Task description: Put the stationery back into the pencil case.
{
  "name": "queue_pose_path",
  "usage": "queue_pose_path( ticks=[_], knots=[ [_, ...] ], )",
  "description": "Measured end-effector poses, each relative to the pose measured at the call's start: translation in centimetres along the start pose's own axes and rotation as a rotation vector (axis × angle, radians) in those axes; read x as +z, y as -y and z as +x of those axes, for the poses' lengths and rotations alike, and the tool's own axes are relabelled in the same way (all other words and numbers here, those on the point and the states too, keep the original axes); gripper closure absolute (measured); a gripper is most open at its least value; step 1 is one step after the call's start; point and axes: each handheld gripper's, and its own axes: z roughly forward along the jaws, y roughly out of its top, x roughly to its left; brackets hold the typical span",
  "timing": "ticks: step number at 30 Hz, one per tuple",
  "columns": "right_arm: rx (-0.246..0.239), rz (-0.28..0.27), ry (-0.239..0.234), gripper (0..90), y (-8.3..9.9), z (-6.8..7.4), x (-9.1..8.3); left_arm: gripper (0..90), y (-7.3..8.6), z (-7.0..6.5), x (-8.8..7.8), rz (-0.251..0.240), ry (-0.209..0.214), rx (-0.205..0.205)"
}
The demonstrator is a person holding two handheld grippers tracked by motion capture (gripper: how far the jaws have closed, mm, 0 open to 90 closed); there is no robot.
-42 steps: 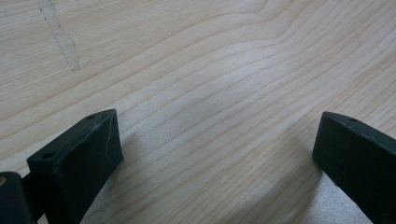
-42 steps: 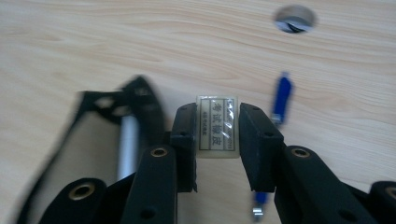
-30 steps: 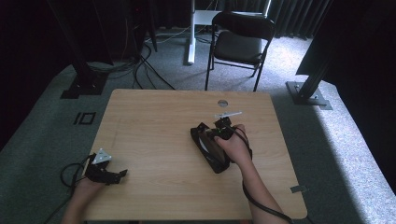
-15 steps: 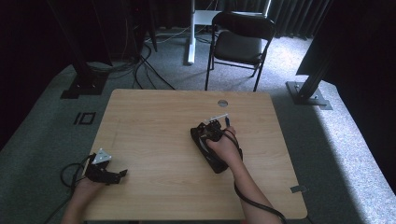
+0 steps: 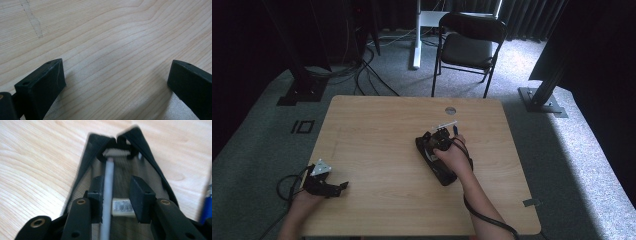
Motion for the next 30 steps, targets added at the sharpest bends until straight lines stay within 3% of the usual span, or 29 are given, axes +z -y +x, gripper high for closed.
queue_pose_path(
  ticks=[6,9,14,19,21,25,30],
  knots=[
    [0.014,-0.133,-0.023,62.4,-0.6,-0.6,-3.1,1.6,0.0,0.0,0.0,0.000,0.000,0.000],
    [0.034,-0.179,0.021,61.4,-0.9,-2.2,-4.3,1.6,0.0,0.0,0.0,0.000,0.000,0.000],
    [0.090,-0.154,0.086,60.9,-0.7,-5.6,-3.9,1.6,0.0,0.0,0.0,0.000,0.000,0.000],
    [0.122,-0.093,0.162,60.2,0.1,-9.4,-1.5,1.6,0.0,0.0,0.0,0.000,0.000,0.000],
    [0.146,-0.079,0.168,59.7,0.4,-10.4,-0.6,1.6,0.0,0.0,0.0,0.000,0.000,0.000],
    [0.183,-0.064,0.156,60.2,0.6,-11.1,0.9,1.6,0.0,0.0,0.0,0.000,0.000,0.000],
    [0.190,-0.034,0.170,62.6,0.6,-11.3,2.4,1.6,0.0,0.0,0.0,0.000,0.000,0.001]
  ],
)
